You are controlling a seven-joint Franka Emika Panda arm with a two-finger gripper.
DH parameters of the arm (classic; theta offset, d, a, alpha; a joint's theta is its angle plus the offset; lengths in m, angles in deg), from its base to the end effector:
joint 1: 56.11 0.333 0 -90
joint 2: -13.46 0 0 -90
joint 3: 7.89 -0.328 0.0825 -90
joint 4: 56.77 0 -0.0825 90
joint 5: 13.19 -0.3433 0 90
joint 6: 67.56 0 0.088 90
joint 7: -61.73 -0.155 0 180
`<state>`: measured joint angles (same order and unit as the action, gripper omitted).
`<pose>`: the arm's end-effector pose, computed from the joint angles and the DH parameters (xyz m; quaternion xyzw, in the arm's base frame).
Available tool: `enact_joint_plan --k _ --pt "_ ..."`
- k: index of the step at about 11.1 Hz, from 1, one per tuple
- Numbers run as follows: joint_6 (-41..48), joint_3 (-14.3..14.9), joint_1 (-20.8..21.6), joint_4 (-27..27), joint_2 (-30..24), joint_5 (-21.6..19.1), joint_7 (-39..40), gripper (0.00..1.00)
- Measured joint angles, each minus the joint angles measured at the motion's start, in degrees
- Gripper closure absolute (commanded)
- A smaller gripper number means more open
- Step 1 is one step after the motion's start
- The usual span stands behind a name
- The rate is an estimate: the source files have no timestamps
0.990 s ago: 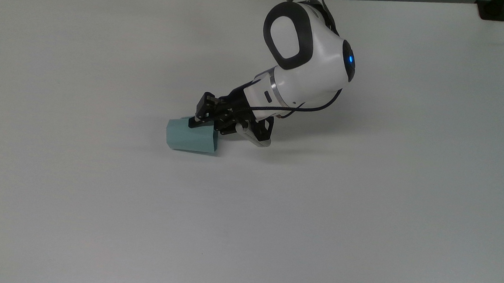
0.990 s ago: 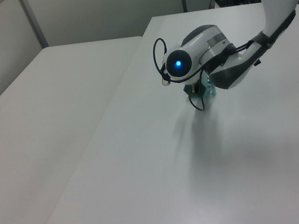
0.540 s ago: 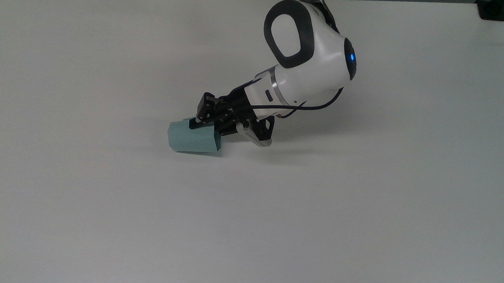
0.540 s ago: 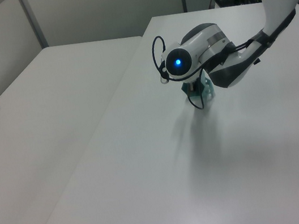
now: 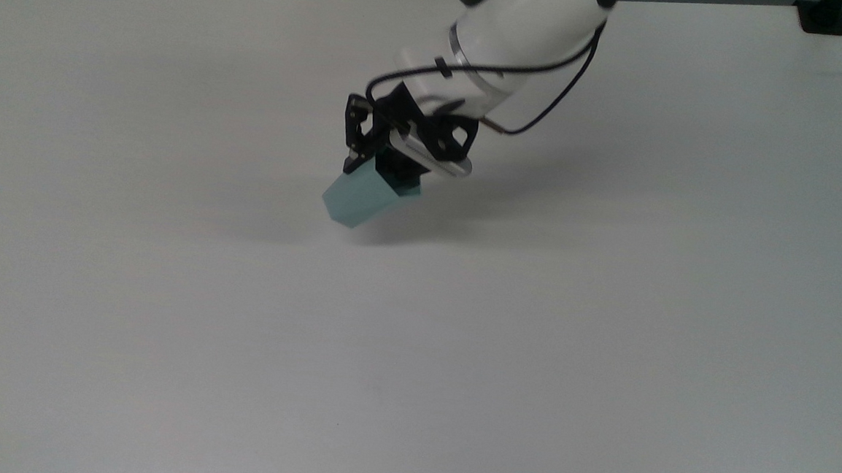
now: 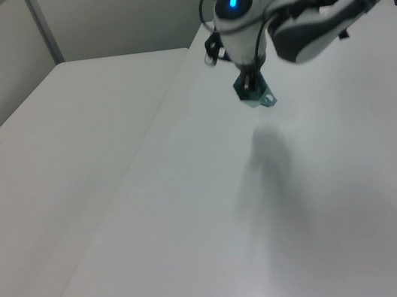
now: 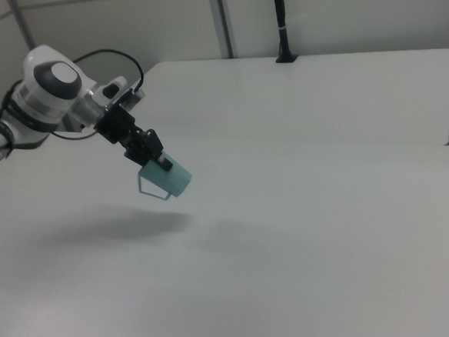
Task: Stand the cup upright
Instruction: 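Lift and rotate the held cup so its base faces the table, then lower the cup onto the table and open the gripper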
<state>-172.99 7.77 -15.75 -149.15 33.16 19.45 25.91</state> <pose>0.5789 0.2111 0.4288 0.9492 0.0017 0.1118 0.2941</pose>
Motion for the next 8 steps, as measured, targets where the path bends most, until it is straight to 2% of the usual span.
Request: enact_joint_plan --k 2,4,5,8 --pt "0.17 0.01 -0.89 -4.36 -5.08 -6.11 2.66 1.00" --pt "-0.83 0.03 -1.85 -9.73 -7.87 -13.61 5.31 1.00" --pt "-3.79 0.03 -3.00 -12.40 -8.83 -18.57 7.73 1.00" --pt "-13.61 0.10 -7.01 -18.38 -11.58 -27.14 13.72 1.00"
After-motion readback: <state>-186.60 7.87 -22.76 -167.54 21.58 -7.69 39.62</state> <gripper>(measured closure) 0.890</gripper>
